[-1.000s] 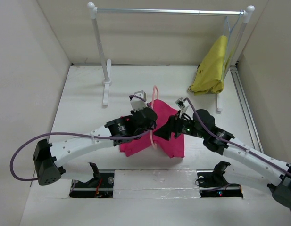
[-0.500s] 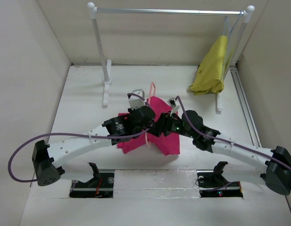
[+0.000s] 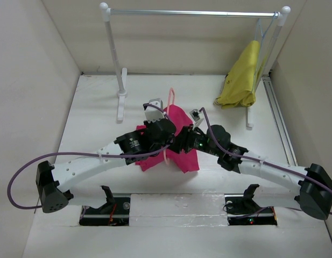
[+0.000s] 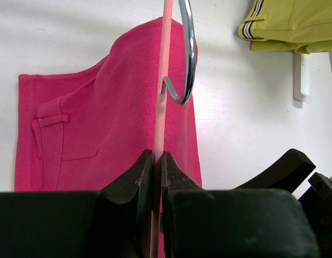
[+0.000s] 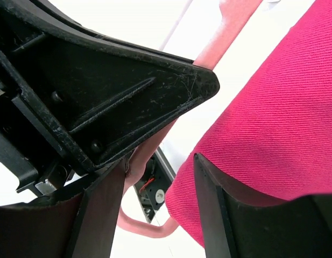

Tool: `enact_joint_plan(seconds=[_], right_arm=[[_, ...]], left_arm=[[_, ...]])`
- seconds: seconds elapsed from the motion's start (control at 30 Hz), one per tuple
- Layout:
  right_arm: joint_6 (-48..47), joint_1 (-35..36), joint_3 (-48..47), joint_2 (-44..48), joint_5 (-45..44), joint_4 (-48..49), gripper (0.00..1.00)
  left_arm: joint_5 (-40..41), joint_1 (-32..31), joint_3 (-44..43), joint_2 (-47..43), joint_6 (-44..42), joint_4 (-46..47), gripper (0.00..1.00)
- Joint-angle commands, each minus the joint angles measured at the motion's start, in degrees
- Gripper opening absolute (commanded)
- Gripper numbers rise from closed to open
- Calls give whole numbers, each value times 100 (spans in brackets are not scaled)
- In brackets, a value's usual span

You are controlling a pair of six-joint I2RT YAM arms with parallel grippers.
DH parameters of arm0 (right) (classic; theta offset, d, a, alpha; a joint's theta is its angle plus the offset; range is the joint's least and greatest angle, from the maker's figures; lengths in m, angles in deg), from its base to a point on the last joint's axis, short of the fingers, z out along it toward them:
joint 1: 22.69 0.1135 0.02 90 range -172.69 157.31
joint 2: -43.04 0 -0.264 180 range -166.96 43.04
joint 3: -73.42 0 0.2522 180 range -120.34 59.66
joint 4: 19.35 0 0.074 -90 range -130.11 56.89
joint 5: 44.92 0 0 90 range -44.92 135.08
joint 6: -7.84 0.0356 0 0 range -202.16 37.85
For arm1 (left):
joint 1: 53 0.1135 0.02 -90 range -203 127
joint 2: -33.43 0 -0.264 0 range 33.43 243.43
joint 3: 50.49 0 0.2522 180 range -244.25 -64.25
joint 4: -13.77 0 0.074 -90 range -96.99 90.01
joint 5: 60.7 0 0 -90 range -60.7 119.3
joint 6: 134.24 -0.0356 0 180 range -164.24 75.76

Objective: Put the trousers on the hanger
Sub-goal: Place the hanger at the clothesline.

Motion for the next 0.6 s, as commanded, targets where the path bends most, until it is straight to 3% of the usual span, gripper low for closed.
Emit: enact_joint_plan(seconds=[0.0,0.07,0.13,0.17,0.2,0.23,0.3,0.37,0.57], right_arm=[[-150,263,-417,175,163,441,59],[-159,264,-443,96,179,447,59],[-27,378,-347,-71,347,948,53],[103,378,-312,-106,399,1175,37],[139,465,-294,-133,399,1421,34],[114,466,-329,-115,391,1362,34],[-79,623,-399,-10,215,925,50],[-150,676,-400,165,40,747,59],[8,677,-346,-26,-7,878,58]], left_arm=[[-46,-129,-161,-177,341,1116,0],[-107,-129,-144,-194,385,1185,0],[-90,-129,-170,-177,438,1212,0],[-55,-129,-187,-177,456,1177,0],[-11,-129,-187,-160,491,1142,0],[-37,-42,-179,-159,604,1098,0],[-151,134,-109,-255,667,1176,0],[-143,135,-38,-326,649,1308,0],[-266,135,-284,-203,851,1203,0]])
